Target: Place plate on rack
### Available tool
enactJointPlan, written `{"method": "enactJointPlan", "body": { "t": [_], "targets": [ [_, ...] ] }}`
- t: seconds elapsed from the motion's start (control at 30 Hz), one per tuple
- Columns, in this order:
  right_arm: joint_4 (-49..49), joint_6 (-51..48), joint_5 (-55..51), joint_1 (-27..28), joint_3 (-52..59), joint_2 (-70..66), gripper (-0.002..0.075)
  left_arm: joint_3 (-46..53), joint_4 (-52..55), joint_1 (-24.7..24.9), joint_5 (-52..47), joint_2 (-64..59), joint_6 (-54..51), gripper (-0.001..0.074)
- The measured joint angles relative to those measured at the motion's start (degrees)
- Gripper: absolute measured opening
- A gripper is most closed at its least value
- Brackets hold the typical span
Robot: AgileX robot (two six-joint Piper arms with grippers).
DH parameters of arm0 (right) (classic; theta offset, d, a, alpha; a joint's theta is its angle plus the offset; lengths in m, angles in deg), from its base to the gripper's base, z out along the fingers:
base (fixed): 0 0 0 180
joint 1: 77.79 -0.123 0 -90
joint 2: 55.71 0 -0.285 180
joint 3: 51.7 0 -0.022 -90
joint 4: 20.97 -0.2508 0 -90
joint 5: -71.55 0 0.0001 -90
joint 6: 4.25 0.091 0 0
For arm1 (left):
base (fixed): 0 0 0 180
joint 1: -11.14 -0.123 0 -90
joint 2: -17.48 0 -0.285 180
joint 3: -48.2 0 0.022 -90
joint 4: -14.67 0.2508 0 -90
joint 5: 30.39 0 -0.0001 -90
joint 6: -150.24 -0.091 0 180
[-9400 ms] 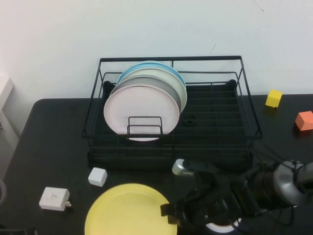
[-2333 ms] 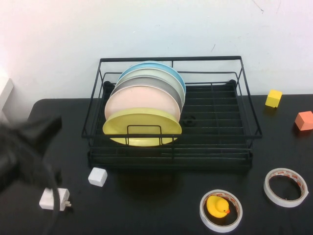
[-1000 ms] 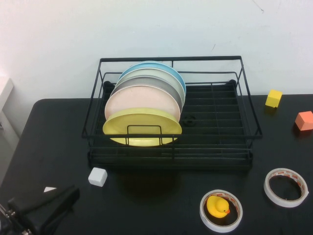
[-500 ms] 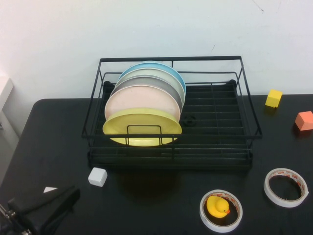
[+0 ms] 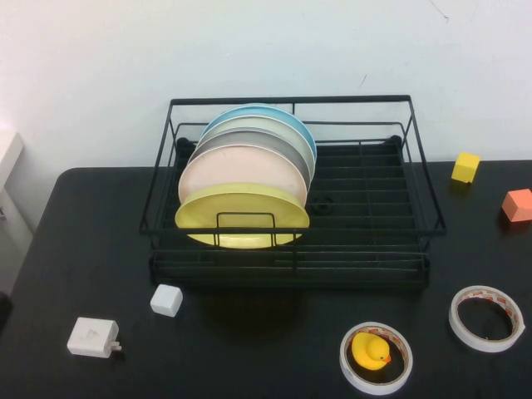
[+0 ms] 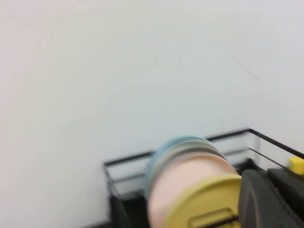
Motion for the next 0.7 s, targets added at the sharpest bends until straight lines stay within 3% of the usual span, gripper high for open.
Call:
{"method": "enactJointPlan", "body": {
  "t": [0.5, 0.63, 0.7],
  "targets": [
    [0.0, 0.0, -0.1, 0.0, 0.0, 0.0, 0.0, 1.2, -0.6, -1.5, 4.6, 6.2, -1.7, -0.0001],
    [0.0, 0.0, -0.1, 0.0, 0.0, 0.0, 0.0, 1.2, 8.5, -3.6, 4.5, 10.2, 10.0, -0.0001],
    [0.0, 0.0, -0.1, 0.0, 0.0, 0.0, 0.0, 1.2, 20.7, -5.5, 3.7, 11.7, 24.0, -0.0001]
  ]
}}
